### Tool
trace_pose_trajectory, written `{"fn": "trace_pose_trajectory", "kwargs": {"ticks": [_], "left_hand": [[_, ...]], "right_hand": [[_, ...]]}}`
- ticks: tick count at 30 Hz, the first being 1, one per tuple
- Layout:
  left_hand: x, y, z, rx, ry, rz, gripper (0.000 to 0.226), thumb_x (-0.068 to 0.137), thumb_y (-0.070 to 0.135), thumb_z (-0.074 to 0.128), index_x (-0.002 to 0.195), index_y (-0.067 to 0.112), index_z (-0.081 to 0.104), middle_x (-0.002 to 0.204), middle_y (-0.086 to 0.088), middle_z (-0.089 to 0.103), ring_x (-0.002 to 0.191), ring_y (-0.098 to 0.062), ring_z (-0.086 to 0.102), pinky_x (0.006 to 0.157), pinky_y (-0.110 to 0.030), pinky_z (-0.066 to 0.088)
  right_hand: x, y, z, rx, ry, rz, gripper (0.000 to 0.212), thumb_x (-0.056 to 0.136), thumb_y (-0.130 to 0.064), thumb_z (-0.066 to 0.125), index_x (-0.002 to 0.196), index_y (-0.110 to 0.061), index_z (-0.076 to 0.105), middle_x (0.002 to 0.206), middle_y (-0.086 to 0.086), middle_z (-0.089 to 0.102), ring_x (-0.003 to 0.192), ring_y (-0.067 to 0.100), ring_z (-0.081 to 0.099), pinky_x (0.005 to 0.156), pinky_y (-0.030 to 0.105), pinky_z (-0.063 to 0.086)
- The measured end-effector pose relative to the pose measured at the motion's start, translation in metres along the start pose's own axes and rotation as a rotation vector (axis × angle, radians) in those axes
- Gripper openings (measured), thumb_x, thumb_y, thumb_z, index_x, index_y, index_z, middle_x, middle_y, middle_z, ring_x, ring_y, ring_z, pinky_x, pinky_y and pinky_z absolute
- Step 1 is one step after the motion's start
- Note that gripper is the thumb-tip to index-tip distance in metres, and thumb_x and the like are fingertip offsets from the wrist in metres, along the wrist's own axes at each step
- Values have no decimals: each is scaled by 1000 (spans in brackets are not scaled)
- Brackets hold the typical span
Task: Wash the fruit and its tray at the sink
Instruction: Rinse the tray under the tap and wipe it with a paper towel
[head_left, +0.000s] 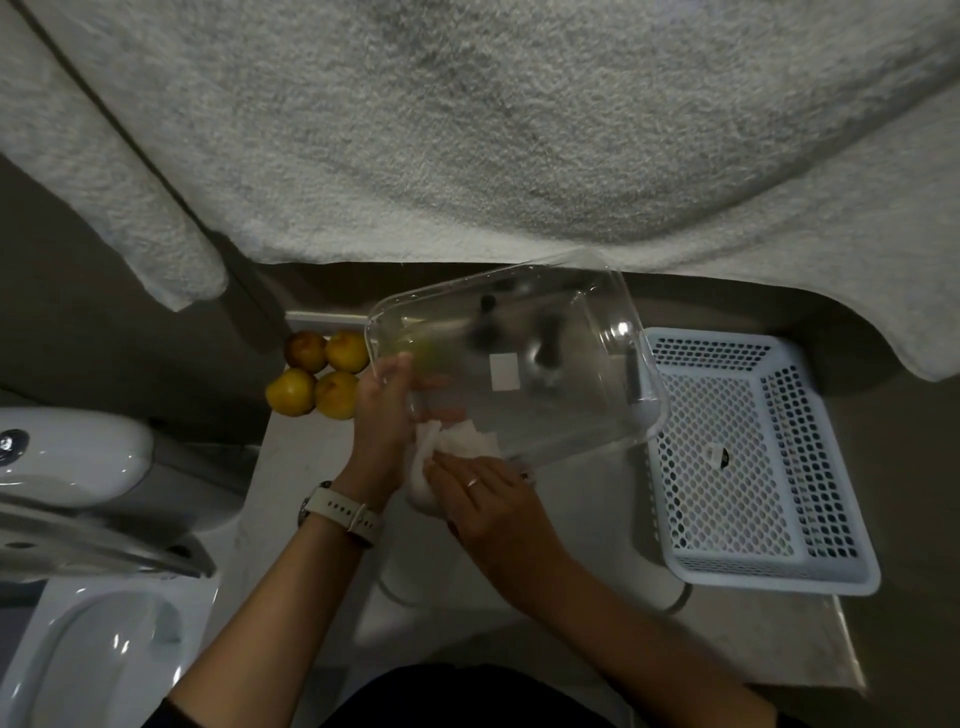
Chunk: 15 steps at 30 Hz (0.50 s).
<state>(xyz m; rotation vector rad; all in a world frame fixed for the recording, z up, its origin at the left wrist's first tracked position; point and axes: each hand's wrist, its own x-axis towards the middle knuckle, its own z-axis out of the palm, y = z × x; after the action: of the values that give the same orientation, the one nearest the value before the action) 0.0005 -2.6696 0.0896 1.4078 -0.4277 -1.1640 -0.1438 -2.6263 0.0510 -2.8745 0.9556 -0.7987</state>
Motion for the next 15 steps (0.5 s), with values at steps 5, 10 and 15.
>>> {"fn": "trace_pose_trajectory", "kwargs": {"ticks": [5,10,15], "left_hand": [[-1,-1,1,33,-30,23,30,102,25,47,121,3,53,80,-7,74,60,-24,71,46,-28,54],[1,-4,-4,86,-8,42,24,101,21,47,121,8,52,80,-8,74,59,-25,70,44,-29,54],[9,4,-24,141,3,-1,18,101,19,46,116,14,54,83,-14,70,53,-29,67,44,-33,55]], "right_hand": [[-6,19,-6,-72,40,-141,19,89,-4,63,106,-5,71,105,11,71,96,21,68,87,33,52],[-13,41,-13,-50,12,-195,20,95,-6,55,110,-5,69,108,12,70,102,23,66,89,35,52],[-35,85,-24,-84,-78,-127,47,79,-13,72,122,-6,54,116,15,67,107,26,65,98,38,49]]}}
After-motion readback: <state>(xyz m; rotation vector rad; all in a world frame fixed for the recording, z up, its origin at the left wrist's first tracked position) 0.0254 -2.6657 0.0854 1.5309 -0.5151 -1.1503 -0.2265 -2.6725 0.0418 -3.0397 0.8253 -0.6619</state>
